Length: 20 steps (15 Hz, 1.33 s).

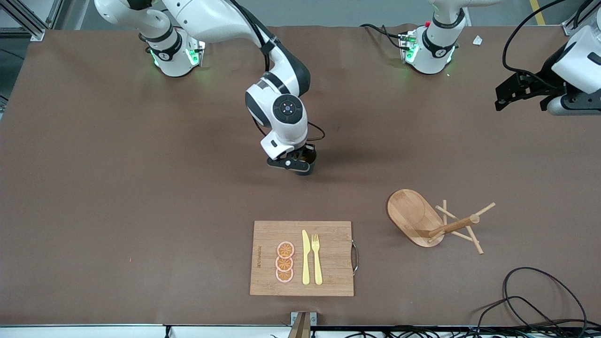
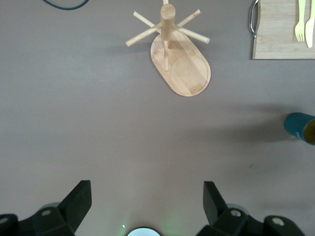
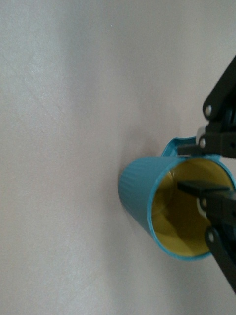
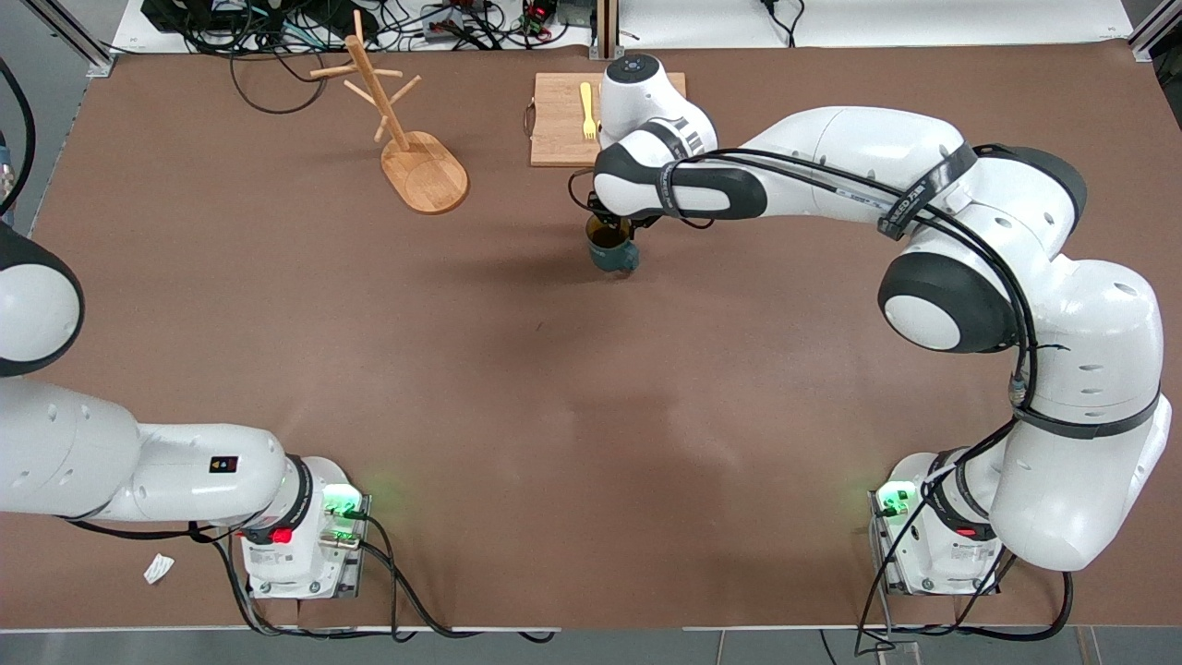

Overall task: Pass cup and hang on rack
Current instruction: 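Lift the teal mug with the right gripper toward the table middle, then set the mug down with the right gripper while the left gripper approaches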

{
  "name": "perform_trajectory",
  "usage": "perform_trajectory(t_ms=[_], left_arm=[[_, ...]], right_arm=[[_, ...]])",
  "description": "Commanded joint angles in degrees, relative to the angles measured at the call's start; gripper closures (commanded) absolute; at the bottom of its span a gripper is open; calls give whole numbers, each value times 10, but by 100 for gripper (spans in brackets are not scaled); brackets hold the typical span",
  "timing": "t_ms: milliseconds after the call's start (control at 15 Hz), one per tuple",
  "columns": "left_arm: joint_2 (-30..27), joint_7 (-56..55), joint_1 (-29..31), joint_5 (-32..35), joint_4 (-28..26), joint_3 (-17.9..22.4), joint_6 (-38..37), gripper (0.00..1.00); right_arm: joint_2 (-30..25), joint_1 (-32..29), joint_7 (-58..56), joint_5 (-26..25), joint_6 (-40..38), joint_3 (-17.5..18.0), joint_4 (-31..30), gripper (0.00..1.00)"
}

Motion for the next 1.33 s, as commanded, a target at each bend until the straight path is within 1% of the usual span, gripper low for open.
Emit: perform_trajectory(t_ms=[0, 66, 199, 399, 532, 665, 864, 1063, 1130, 1263], left_arm=[[7, -4, -13, -11, 5, -2, -10, 0], [11, -6, -27, -11, 6, -1, -10, 0], [21, -22, -52, -8, 7, -1, -8, 0], [46, -71, -78, -11, 18, -1, -7, 0], [69, -89, -99, -11, 32, -1, -6, 0], [88, -145, -136, -11, 36, -1, 5, 0], [114, -242, -192, -7, 36, 0, 36, 0], [145, -329, -238, -5, 36, 0, 76, 0], [159, -359, -255, -4, 36, 1, 92, 0], [183, -425, -290, 2, 36, 0, 126, 0]], right_arm=[[-6, -4, -29, 9, -6, -6, 5, 0], [-10, -10, -48, 9, -9, -6, 5, 0], [-41, -28, -83, 9, -55, -7, 5, 0], [-87, -87, -154, 9, -127, -7, 5, 0], [-116, -127, -157, 2, -177, -13, 4, 0], [-143, -186, -178, -4, -207, -19, 3, 0], [-173, -264, -326, -20, -246, -20, 3, 0], [-193, -342, -423, -41, -267, -20, -1, 0], [-196, -359, -442, -48, -270, -20, -1, 0], [-207, -384, -465, -85, -275, -20, -1, 0]])
